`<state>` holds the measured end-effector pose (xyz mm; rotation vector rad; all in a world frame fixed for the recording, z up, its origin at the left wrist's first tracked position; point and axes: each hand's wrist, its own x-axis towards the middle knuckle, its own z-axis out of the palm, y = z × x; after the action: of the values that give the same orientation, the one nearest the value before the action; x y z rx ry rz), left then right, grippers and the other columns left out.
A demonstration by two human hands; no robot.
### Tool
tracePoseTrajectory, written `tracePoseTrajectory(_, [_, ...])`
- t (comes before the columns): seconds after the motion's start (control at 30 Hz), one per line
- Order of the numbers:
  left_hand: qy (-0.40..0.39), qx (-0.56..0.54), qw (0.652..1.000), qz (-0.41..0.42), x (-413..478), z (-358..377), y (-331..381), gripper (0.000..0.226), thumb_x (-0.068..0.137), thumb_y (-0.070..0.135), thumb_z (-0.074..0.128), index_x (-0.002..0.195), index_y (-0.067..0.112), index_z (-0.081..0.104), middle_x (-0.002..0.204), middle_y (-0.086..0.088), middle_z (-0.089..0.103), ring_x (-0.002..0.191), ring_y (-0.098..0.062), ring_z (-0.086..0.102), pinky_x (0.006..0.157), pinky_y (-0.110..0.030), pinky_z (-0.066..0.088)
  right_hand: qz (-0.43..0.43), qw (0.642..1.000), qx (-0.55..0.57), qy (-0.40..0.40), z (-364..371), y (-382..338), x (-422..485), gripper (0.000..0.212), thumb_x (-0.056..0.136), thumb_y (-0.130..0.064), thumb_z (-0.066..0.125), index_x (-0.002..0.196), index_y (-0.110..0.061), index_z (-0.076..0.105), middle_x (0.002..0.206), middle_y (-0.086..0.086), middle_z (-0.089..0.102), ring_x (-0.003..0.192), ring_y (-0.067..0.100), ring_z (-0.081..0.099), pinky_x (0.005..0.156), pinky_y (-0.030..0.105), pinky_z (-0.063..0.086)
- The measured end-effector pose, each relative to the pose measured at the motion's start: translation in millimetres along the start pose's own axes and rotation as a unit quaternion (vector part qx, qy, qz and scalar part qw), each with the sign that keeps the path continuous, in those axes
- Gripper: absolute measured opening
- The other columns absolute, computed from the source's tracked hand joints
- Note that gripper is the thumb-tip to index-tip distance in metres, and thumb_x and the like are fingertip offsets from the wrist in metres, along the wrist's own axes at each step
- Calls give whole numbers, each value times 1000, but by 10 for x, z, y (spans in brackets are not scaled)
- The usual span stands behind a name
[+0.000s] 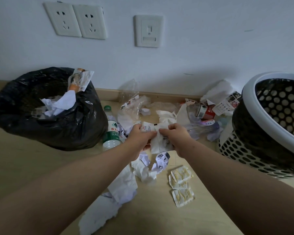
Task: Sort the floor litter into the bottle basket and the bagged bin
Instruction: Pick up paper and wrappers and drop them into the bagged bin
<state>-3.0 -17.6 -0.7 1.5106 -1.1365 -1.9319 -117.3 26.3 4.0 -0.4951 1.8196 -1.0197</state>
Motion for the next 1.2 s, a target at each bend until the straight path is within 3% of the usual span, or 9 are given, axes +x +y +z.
tracePoseTrajectory(0.13, [30, 22, 998, 52, 4, -145, 51, 36, 88, 4, 62, 120, 11, 47, 102, -7, 61, 94, -24, 62, 79, -37, 55, -5, 999, 30, -16, 139, -50, -48, 17, 88, -17, 63, 78, -20, 50, 84, 5, 59, 78, 21, 57, 75, 37, 52])
tracePoseTrajectory(0.3, [75, 76, 989, 107, -77, -369, 57, 29, 93, 15, 56, 121, 12, 49, 100, -7, 62, 86, -19, 63, 65, -31, 56, 11, 993, 109, -41, 285, -154, -121, 12, 94, -18, 52, 83, -18, 47, 85, 5, 56, 69, 18, 54, 59, 28, 46])
tracePoseTrajectory(0.43, [144, 112, 969, 168, -194, -573, 172, 12, 94, 17, 52, 107, 17, 51, 97, -4, 61, 93, -24, 63, 83, -46, 55, 10, 991, 120, -58, 451, -254, -181, 6, 94, -17, 51, 88, -15, 50, 82, 4, 57, 66, 15, 54, 63, 26, 44])
tracePoseTrajectory(0.63, [232, 138, 931, 248, -370, -800, 492, 24, 94, 22, 52, 117, 14, 50, 94, 5, 56, 87, -13, 55, 84, -38, 52, -4, 986, 140, -94, 688, -387, -274, 5, 92, -10, 54, 90, -14, 54, 83, 6, 60, 67, 16, 54, 67, 29, 48])
tracePoseTrajectory(0.77, [321, 145, 873, 339, -517, -1030, 816, 26, 96, 20, 49, 120, 10, 48, 97, 6, 54, 84, -11, 52, 68, -21, 46, -7, 984, 137, -116, 741, -388, -361, 7, 92, -6, 53, 91, -13, 55, 82, 8, 61, 62, 15, 51, 60, 26, 48])
tracePoseTrajectory(0.87, [440, 186, 795, 373, -592, -1306, 993, 25, 96, 22, 49, 118, 9, 52, 100, -3, 61, 93, -23, 57, 67, -27, 38, 1, 985, 128, -114, 760, -355, -406, 6, 93, -6, 53, 92, -12, 55, 81, 9, 61, 60, 16, 51, 58, 26, 46])
tracePoseTrajectory(0.97, [490, 350, 726, 331, -447, -1607, 947, 26, 96, 24, 48, 118, 14, 57, 108, -7, 63, 101, -29, 55, 70, -35, 44, 4, 988, 114, -103, 759, -323, -422, 5, 92, -8, 53, 90, -11, 55, 76, 7, 60, 57, 16, 52, 59, 25, 43])
tracePoseTrajectory(1.1, [278, 564, 771, 104, -201, -1702, 747, 41, 99, 45, 25, 130, 29, 46, 133, -7, 51, 117, -29, 50, 95, -43, 43, 9, 991, 79, -106, 735, -280, -435, 4, 91, -9, 54, 88, -11, 55, 76, 6, 60, 61, 17, 51, 60, 26, 42])
tracePoseTrajectory(1.2, [297, 544, 780, 85, -167, -1665, 765, 46, 99, 46, 18, 134, 28, 42, 137, -7, 47, 124, -31, 45, 101, -47, 37, 19, 992, 56, -113, 713, -239, -426, 5, 92, -11, 54, 87, -12, 55, 77, 5, 60, 63, 17, 51, 60, 26, 43])
